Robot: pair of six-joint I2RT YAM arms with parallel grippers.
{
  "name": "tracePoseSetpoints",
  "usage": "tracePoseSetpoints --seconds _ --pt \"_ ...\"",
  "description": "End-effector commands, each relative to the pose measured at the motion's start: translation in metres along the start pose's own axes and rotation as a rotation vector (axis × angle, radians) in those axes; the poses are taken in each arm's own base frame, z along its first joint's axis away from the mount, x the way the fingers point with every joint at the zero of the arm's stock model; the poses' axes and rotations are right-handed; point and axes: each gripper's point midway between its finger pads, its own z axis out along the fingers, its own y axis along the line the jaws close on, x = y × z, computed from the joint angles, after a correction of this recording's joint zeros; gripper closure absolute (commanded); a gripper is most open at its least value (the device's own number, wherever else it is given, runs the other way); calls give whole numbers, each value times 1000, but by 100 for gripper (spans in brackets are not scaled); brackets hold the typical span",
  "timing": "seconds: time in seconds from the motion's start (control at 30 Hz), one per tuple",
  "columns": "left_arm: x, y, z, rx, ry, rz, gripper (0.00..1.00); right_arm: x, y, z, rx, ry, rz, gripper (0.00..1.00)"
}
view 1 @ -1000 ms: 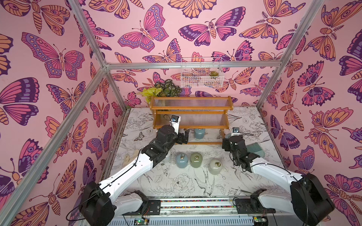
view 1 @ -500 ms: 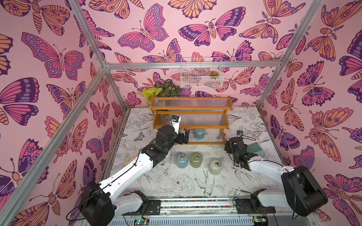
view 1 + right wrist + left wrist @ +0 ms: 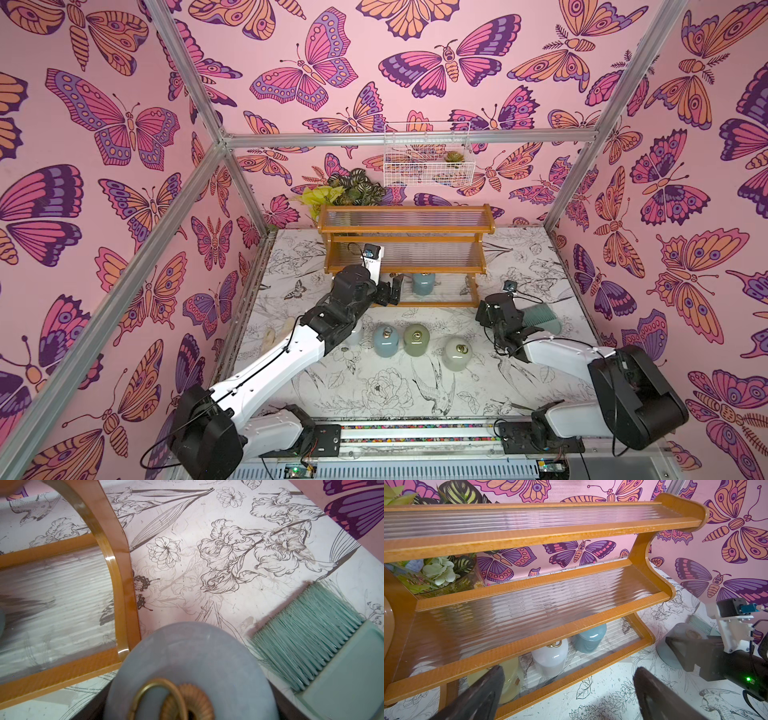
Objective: Remove the tea canisters from the shelf
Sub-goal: Place the tea canister at the center of the board, then pick up the tea canister from the shelf.
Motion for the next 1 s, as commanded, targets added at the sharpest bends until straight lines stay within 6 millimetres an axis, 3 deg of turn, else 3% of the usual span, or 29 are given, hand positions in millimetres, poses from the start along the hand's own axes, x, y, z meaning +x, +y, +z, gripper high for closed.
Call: tracePoseSetpoints --seconds 0.0,0.33,0.67,0.83,0.97 --pt "-7 0 0 3 -12 -7 0 -14 -1 0 11 -57 57 18" --pt "-6 2 -2 -6 -12 -5 0 -19 -4 -4 25 -65 56 4" --pt "-2 5 -3 -10 -6 -24 0 -63 -2 -35 29 -117 15 1" --pt "12 8 -9 -7 10 -63 0 -83 31 -59 -118 -161 -32 1" --pt "29 11 -16 -3 27 -93 0 -83 68 -66 -234 -142 -73 0"
